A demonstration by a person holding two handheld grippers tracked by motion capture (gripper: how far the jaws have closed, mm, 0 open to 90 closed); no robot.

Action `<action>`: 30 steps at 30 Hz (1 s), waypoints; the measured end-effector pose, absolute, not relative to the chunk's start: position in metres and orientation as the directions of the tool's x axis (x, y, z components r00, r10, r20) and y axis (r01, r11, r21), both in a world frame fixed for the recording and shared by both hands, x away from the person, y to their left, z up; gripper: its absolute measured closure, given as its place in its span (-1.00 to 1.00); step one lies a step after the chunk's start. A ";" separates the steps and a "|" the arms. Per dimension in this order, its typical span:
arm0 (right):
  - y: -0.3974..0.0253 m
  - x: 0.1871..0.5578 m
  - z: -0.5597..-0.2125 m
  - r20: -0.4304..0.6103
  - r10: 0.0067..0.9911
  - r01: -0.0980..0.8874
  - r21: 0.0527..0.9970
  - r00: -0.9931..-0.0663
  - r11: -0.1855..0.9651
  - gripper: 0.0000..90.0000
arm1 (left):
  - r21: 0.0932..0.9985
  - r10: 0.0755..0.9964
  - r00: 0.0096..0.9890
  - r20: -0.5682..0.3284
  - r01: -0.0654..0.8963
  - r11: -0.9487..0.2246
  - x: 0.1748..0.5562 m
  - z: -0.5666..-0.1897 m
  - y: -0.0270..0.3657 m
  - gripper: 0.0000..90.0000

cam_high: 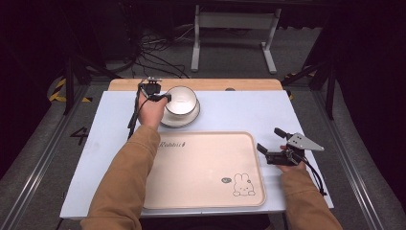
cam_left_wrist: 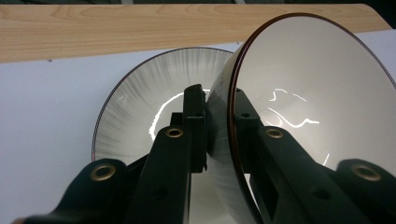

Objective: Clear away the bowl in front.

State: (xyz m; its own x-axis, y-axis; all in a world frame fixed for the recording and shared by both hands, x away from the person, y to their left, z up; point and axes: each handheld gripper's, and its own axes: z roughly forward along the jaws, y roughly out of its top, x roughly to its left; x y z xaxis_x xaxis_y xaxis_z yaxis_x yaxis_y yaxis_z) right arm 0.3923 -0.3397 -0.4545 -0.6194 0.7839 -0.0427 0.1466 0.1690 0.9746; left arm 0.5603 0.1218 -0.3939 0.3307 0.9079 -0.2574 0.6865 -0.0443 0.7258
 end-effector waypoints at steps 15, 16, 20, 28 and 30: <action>-0.340 0.392 -0.454 -0.040 0.785 0.149 0.975 -0.618 0.167 -0.95 | 0.720 0.897 0.370 -0.242 0.688 -0.089 0.547 -0.377 0.125 0.81; -0.340 0.392 -0.454 -0.040 0.785 0.149 0.975 -0.618 0.167 -0.95 | 0.720 0.897 0.370 -0.242 0.688 -0.089 0.547 -0.377 0.125 0.81; -0.340 0.392 -0.455 -0.041 0.784 0.147 0.975 -0.619 0.167 -0.95 | 0.723 0.883 0.403 -0.240 0.681 -0.114 0.537 -0.368 0.128 0.81; -0.340 0.392 -0.455 -0.043 0.786 0.147 0.975 -0.617 0.169 -0.95 | 0.729 0.848 0.470 -0.243 0.665 -0.160 0.519 -0.356 0.131 0.81; -0.340 0.392 -0.455 -0.044 0.786 0.147 0.975 -0.617 0.169 -0.95 | 0.732 0.843 0.480 -0.244 0.661 -0.164 0.515 -0.354 0.131 0.81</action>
State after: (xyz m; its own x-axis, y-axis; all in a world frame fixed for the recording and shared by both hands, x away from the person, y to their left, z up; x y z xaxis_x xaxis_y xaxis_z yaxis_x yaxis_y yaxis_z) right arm 0.3922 -0.3395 -0.4545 -0.6170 0.7858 -0.0436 0.1468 0.1694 0.9745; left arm 0.5147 0.1311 -0.3537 0.4796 0.8428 -0.2442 0.6615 -0.1644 0.7317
